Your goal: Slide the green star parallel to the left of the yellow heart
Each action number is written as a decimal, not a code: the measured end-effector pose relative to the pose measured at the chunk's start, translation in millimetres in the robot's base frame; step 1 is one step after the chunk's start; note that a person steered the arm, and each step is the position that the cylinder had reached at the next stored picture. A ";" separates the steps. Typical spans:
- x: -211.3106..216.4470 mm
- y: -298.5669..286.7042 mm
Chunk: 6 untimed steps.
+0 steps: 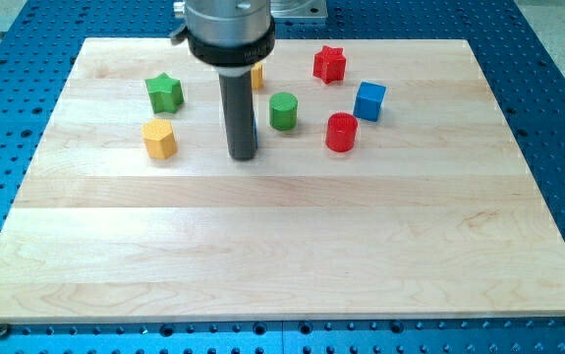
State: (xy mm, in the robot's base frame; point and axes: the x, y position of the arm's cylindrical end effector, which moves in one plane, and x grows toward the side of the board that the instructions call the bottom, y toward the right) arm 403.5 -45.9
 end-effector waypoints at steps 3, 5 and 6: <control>-48.3 -120.7; -45.9 -153.2; -76.1 -141.1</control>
